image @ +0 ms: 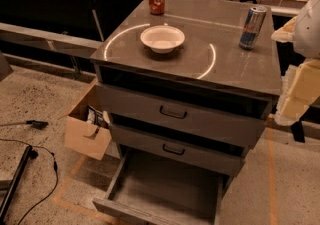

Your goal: Place coke can into bottom drawer

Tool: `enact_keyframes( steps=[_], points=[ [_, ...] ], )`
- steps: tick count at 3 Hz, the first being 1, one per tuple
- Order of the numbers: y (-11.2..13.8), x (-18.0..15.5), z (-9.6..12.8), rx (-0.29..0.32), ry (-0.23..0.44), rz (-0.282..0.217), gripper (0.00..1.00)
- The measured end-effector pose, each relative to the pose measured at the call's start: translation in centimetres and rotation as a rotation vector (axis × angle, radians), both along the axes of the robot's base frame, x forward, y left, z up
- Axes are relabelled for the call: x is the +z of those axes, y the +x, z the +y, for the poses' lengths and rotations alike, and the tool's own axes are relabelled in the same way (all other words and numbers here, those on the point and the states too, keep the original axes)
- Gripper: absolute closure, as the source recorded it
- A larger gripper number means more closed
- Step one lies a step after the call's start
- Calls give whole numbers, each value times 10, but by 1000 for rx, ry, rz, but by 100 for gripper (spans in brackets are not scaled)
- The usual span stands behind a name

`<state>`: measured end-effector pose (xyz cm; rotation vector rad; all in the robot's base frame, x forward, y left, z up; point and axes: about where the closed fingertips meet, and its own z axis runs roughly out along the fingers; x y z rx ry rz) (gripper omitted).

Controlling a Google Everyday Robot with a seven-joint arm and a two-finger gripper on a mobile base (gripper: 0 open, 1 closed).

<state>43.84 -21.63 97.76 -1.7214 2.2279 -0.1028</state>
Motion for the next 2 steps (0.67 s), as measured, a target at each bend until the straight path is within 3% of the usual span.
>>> enact_keyframes(
  steps=[1,2],
  points=[
    [2,2,1,-3,8,-8,0],
    [43,-3,11,-84,157,-60,0]
  ],
)
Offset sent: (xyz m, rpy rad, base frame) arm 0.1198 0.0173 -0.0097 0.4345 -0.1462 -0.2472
